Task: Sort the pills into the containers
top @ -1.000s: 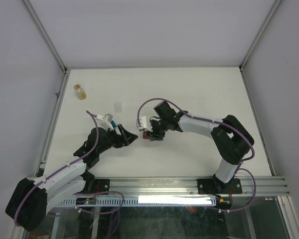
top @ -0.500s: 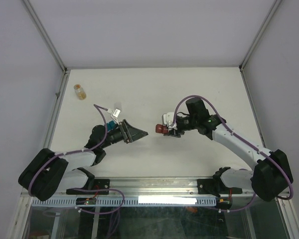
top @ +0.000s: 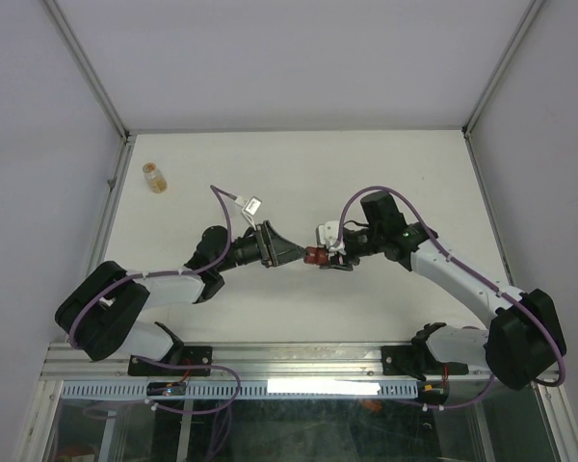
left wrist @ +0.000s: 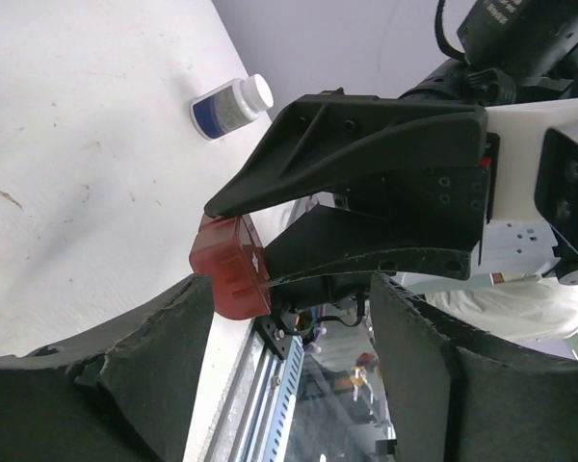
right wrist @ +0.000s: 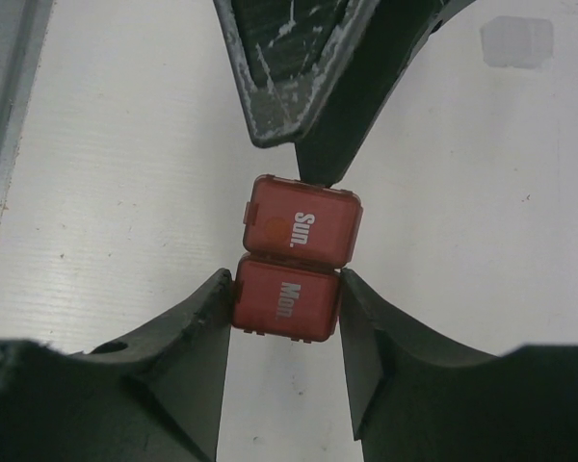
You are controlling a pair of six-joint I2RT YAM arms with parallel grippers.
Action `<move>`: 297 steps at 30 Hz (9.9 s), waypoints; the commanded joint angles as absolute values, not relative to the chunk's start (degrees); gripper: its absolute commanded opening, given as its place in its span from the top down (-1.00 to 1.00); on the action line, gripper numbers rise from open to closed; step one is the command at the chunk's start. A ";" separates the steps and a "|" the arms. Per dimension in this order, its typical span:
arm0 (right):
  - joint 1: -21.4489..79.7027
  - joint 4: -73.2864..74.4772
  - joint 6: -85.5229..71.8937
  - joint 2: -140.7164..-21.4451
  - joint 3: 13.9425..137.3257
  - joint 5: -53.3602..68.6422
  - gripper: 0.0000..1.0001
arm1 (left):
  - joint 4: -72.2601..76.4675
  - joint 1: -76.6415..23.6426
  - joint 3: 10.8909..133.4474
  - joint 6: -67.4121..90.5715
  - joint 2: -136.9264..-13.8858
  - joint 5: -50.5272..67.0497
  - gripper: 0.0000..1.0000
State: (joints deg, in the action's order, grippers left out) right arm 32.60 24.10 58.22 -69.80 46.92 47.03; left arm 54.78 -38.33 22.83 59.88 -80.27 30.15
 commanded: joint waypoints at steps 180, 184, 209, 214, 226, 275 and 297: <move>-13.14 45.92 41.40 -72.03 51.76 16.76 -0.01 | 46.34 -36.08 12.21 30.59 -49.32 18.54 -0.98; -13.00 46.10 41.35 -72.03 51.90 16.62 0.19 | 46.00 -36.12 12.47 30.57 -49.33 18.71 -0.98; -5.25 54.15 42.34 -68.58 59.13 32.54 1.00 | 45.82 -45.25 16.01 20.01 -52.36 18.57 -0.93; 1.61 55.73 42.40 -69.39 61.40 36.38 1.00 | 44.08 -52.25 18.17 9.45 -55.87 13.15 -0.93; 19.45 50.43 40.74 -71.57 60.20 47.22 1.00 | 45.78 -65.75 27.18 -8.51 -73.36 -6.60 -0.98; 26.57 55.24 80.32 -65.03 54.96 58.73 1.00 | 27.55 -61.07 35.66 -7.56 -79.33 16.50 1.00; 25.51 47.37 23.27 -68.08 59.32 53.00 -0.58 | 30.04 -61.23 33.55 -4.47 -76.96 8.65 1.00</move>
